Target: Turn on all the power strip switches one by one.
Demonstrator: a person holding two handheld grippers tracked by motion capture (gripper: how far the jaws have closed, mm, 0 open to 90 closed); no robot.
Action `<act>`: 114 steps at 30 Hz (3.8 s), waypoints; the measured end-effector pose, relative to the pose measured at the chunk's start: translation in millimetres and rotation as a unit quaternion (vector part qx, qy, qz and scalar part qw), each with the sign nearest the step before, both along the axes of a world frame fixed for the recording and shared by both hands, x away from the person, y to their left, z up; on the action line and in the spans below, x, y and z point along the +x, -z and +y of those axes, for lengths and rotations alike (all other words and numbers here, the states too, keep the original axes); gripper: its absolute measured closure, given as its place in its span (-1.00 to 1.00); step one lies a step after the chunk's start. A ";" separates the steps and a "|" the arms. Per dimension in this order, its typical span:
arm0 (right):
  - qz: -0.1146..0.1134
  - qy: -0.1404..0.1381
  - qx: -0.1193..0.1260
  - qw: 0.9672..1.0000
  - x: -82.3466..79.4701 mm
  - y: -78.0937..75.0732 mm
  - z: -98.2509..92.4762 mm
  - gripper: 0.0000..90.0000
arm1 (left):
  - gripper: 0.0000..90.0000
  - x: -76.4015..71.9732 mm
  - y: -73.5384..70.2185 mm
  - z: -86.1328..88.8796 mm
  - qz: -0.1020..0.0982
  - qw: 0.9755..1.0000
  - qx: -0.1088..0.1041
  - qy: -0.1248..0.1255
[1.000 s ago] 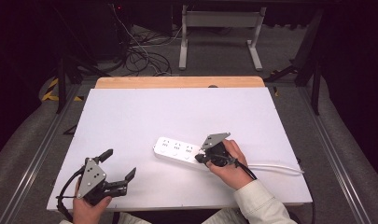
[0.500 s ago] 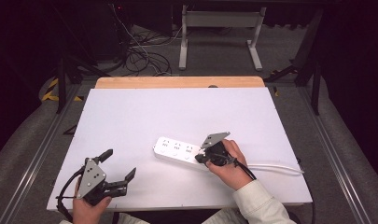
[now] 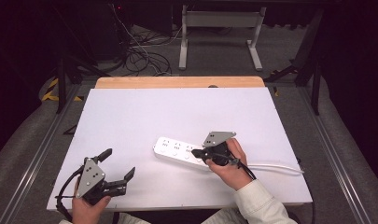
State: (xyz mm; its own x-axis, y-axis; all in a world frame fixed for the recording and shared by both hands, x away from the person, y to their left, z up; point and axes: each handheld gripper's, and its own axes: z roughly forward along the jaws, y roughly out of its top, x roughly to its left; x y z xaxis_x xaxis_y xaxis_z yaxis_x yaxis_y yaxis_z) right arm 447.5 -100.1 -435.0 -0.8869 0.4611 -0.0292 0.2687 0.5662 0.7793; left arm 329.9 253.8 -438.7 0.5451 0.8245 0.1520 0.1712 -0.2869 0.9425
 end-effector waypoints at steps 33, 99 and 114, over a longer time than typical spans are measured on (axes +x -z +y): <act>0.025 -0.009 -0.034 0.999 17.1 22.3 33.3 1.00 | -0.80 -0.1 -0.1 0.8 -0.001 1.000 0.001 -0.002; 0.010 -0.028 0.011 0.999 23.6 4.4 56.3 1.00 | -0.80 -0.5 -0.6 1.9 -0.003 1.000 0.002 -0.002; 0.026 -0.026 -0.025 0.999 31.6 19.0 70.5 1.00 | -0.80 -0.9 -0.7 1.8 -0.004 1.000 0.002 -0.002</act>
